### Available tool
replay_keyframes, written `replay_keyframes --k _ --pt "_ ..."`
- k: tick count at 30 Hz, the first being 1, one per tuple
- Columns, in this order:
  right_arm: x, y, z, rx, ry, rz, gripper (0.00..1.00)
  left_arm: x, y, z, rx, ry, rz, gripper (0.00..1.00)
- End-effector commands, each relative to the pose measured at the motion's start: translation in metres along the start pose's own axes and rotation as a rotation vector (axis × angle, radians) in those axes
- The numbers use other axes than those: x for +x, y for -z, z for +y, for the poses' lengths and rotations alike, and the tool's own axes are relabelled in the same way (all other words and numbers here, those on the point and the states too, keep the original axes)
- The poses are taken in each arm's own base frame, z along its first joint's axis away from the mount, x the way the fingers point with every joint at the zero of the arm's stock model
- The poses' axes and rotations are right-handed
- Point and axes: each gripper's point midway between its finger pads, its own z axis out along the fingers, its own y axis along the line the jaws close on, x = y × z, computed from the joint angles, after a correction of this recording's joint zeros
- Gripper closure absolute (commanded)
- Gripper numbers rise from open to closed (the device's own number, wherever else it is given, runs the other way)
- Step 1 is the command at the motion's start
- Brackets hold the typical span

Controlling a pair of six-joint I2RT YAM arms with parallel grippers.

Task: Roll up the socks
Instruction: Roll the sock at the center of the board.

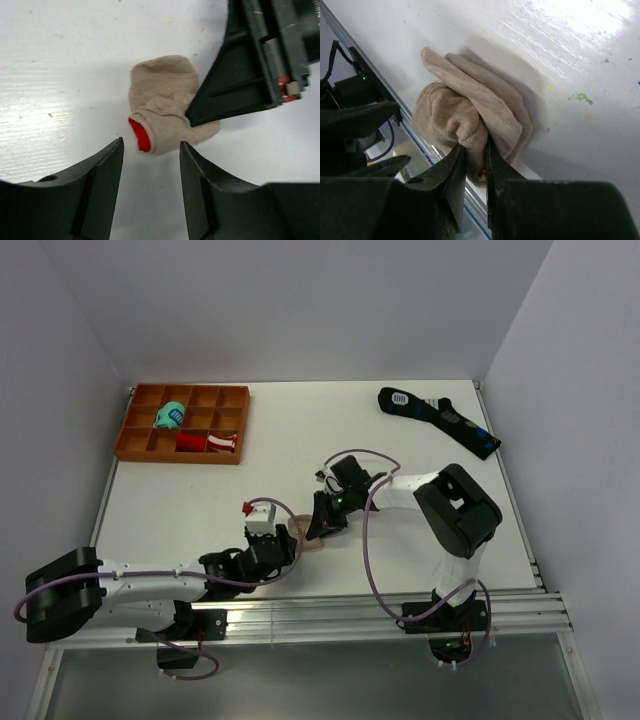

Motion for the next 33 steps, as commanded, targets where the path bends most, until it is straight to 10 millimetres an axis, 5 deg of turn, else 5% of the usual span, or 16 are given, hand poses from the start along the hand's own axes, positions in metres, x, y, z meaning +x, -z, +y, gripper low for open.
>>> replay_keyframes --k 1,10,33 --pt "0.016 0.0 -0.032 0.128 -0.058 0.066 0.86 -0.018 0.003 -0.004 -0.072 -0.068 -0.111 0.47" --pt "0.011 0.004 -0.034 0.135 -0.056 0.086 0.86 0.001 -0.003 -0.006 -0.058 -0.064 -0.052 0.45" --pt "0.015 0.004 -0.037 0.119 -0.045 0.115 0.87 0.014 -0.03 -0.013 0.153 0.007 0.044 0.46"
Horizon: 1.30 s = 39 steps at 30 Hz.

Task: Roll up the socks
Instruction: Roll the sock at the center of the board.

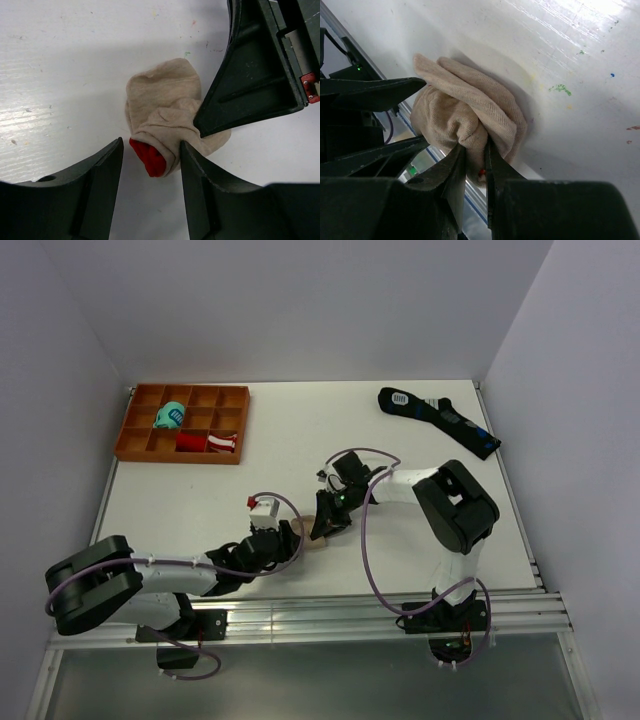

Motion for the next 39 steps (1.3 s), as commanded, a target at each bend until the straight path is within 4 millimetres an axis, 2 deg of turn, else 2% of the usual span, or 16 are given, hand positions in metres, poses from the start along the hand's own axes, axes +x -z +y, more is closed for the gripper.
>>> replay_keyframes --k 1,6,15,18,25,27,31,33,35,39 --pt "0.013 -0.005 -0.03 0.105 -0.03 0.05 0.87 0.004 -0.003 -0.007 0.07 0.003 0.012 0.46" --pt "0.015 -0.005 -0.031 0.103 -0.024 0.065 0.87 0.006 -0.007 -0.003 0.084 0.032 0.01 0.47" --pt "0.019 -0.005 -0.035 0.107 -0.011 0.09 0.88 0.003 -0.011 0.007 0.082 0.081 0.011 0.56" --pt "0.021 -0.006 -0.036 0.105 -0.008 0.095 0.88 0.0 -0.013 0.008 0.085 0.082 0.011 0.6" --pt "0.02 -0.005 -0.035 0.102 0.006 0.091 0.87 0.001 -0.017 0.009 0.098 0.099 0.045 0.8" --pt "0.019 -0.005 -0.035 0.101 0.009 0.088 0.85 0.003 -0.019 0.011 0.089 0.101 0.062 0.88" --pt "0.015 -0.004 -0.036 0.114 0.03 0.059 0.82 0.006 -0.022 0.003 0.11 0.105 0.124 0.98" --pt "0.01 -0.003 -0.037 0.124 0.046 0.027 0.79 0.002 -0.024 -0.002 0.118 0.104 0.14 1.0" --pt "0.007 0.0 -0.036 0.134 0.063 -0.001 0.75 0.01 -0.022 -0.002 0.101 0.097 0.198 1.0" --pt "-0.007 0.006 -0.037 0.169 0.085 -0.084 0.69 0.013 -0.024 -0.006 0.085 0.101 0.275 1.0"
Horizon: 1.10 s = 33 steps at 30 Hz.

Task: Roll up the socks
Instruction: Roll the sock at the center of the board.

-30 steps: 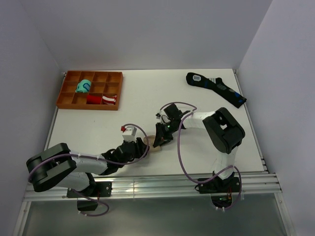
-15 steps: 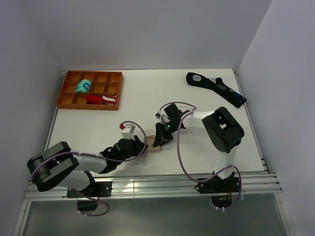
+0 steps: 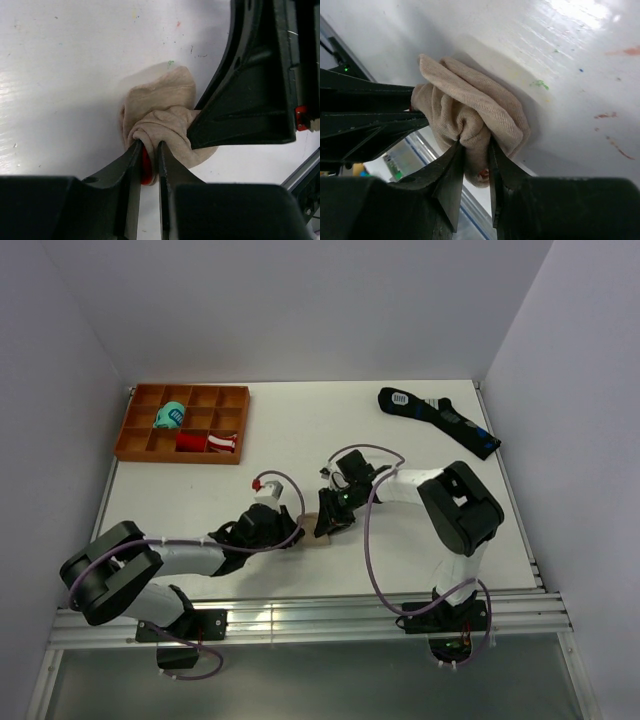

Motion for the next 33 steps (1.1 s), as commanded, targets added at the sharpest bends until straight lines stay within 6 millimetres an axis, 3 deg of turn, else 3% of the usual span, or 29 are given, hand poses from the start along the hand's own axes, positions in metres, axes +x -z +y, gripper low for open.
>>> replay_keyframes --k 1,9,16,25,27,28,30,33 --pt "-0.007 0.003 -0.028 0.164 0.047 -0.094 0.68 0.017 -0.001 0.004 -0.042 0.003 0.129 1.0" --pt "-0.033 0.027 -0.016 0.171 0.124 -0.282 0.64 0.031 0.001 0.009 -0.037 0.101 0.271 1.0" --pt "-0.053 0.065 0.021 0.082 0.282 -0.523 0.57 0.035 0.007 0.008 -0.021 0.167 0.37 1.0" --pt "-0.046 0.079 0.045 -0.061 0.425 -0.679 0.54 0.037 0.01 0.014 -0.028 0.224 0.466 1.0" --pt "-0.04 0.08 0.047 -0.097 0.455 -0.719 0.54 0.038 0.012 0.014 -0.026 0.244 0.499 1.0" --pt "-0.031 0.076 0.038 -0.092 0.451 -0.722 0.53 0.038 0.013 0.012 -0.015 0.252 0.51 1.0" --pt "-0.028 0.081 0.051 -0.131 0.508 -0.787 0.53 0.039 0.015 0.012 -0.009 0.275 0.543 1.0" --pt "-0.019 0.077 0.052 -0.137 0.537 -0.823 0.49 0.041 0.017 0.017 -0.031 0.284 0.584 1.0"
